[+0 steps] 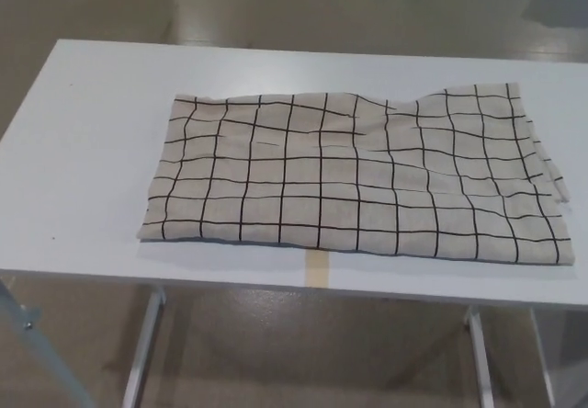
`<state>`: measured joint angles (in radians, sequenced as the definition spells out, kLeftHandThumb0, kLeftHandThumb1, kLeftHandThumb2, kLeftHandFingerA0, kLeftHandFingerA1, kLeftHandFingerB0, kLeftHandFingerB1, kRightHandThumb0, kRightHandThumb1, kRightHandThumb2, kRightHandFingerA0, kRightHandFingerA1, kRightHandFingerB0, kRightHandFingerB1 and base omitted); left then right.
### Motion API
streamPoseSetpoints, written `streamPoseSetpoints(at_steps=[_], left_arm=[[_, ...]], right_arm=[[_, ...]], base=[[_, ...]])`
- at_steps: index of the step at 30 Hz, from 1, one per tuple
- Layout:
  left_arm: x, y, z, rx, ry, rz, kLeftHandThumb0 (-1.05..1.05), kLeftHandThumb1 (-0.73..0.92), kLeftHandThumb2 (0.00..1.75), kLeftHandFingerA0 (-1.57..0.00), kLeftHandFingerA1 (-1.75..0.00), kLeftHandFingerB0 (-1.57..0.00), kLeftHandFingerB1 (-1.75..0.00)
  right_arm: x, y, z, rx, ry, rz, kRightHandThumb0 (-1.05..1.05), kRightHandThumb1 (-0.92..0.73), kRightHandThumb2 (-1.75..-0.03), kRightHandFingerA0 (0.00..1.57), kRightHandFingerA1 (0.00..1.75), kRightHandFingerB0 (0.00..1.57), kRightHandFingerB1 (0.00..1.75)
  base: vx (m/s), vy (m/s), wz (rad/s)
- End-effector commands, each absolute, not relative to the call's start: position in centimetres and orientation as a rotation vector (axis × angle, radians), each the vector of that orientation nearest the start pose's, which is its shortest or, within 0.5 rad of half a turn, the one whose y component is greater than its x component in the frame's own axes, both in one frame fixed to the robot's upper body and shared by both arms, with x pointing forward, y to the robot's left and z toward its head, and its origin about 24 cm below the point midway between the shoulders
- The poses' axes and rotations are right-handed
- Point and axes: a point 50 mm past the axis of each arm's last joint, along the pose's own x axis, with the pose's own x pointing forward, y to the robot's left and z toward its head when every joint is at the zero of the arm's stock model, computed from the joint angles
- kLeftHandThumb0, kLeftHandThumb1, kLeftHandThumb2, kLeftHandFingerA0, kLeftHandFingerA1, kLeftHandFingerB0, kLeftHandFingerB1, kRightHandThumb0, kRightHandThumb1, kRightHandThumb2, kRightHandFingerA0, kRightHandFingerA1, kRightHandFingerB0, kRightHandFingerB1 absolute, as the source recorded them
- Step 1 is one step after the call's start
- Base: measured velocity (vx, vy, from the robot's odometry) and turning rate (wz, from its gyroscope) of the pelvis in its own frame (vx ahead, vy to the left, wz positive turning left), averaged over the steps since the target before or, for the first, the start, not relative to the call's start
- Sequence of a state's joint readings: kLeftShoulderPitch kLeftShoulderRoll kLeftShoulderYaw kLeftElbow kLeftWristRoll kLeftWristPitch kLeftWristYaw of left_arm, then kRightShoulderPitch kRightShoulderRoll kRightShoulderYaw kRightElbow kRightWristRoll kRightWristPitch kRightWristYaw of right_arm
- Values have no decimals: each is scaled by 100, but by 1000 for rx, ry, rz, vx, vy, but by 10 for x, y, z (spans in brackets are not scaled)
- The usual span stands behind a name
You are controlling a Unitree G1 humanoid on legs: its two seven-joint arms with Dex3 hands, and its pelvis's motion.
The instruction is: Use the left hand to fold a white towel with checkered patterns in half.
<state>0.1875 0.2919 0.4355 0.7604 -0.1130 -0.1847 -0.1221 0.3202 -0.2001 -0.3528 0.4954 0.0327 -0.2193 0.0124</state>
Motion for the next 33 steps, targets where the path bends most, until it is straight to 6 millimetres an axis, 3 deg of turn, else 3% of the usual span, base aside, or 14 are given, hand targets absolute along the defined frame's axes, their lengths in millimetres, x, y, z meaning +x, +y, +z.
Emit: streamPoseSetpoints(at_steps=[1,6,7,11,12,13,15,16,18,20,22,23,27,33], left_arm=[[113,336,-73,9,475,504,-18,31,80,-30,-55,-15,-48],[115,337,-72,2,467,496,-18,31,80,-25,-54,-12,-47],[115,337,-71,-3,458,490,-20,47,54,-32,-39,-18,-32],[117,336,-69,4,442,481,-21,47,54,-27,-38,-15,-31],[120,334,-66,23,420,474,-26,45,61,-22,-41,-6,-31],[126,331,-58,55,368,457,-22,44,90,-1,-49,0,-47],[127,330,-56,61,356,453,-22,44,90,-1,-49,0,-47],[133,328,-47,108,319,430,-35,43,57,-6,-28,-6,-24],[144,319,-21,208,187,373,-50,32,72,-1,-25,-2,-22],[150,313,-1,272,86,335,-52,33,73,-3,-24,-4,-22],[152,311,7,297,46,319,-56,35,73,-6,-16,-7,-20],[156,307,22,339,-34,288,-58,36,74,-6,-20,-6,-30],[168,291,66,480,-263,198,-57,36,75,-7,-15,-7,-26],[188,270,114,677,-502,139,-56,37,74,0,-24,-6,-29]], right_arm=[[109,-302,-50,-108,315,-530,-38,-52,-55,54,70,51,58],[109,-299,-50,-95,308,-531,-38,-52,-55,54,70,51,57],[110,-294,-49,-82,297,-523,-38,-52,-55,55,70,51,57],[113,-284,-51,-41,288,-499,-36,-51,-55,56,70,53,57],[115,-278,-50,-25,312,-472,-31,-50,-54,56,70,56,57],[114,-270,-46,-36,338,-402,-31,-53,-55,57,68,56,55],[113,-268,-45,-40,342,-385,-31,-53,-55,57,68,56,55],[111,-259,-42,-62,344,-321,-31,-55,-56,55,67,55,53],[112,-244,-40,-80,329,-253,-31,-55,-56,54,66,53,53],[114,-236,-40,-97,321,-222,-31,-56,-56,54,66,52,53],[115,-235,-41,-107,324,-218,-32,-56,-56,53,66,51,54],[117,-235,-42,-126,329,-212,-34,-57,-57,53,66,51,54],[121,-236,-42,-136,320,-205,-34,-57,-57,54,66,50,54],[133,-235,-41,-144,293,-213,-34,-57,-57,53,67,49,54]], base=[[0,0,0],[0,0,0],[0,0,0],[0,0,0],[0,0,0],[0,0,0],[0,0,0],[0,0,0],[0,0,0],[0,0,0],[0,0,0],[0,0,0],[0,0,0],[0,0,0]])
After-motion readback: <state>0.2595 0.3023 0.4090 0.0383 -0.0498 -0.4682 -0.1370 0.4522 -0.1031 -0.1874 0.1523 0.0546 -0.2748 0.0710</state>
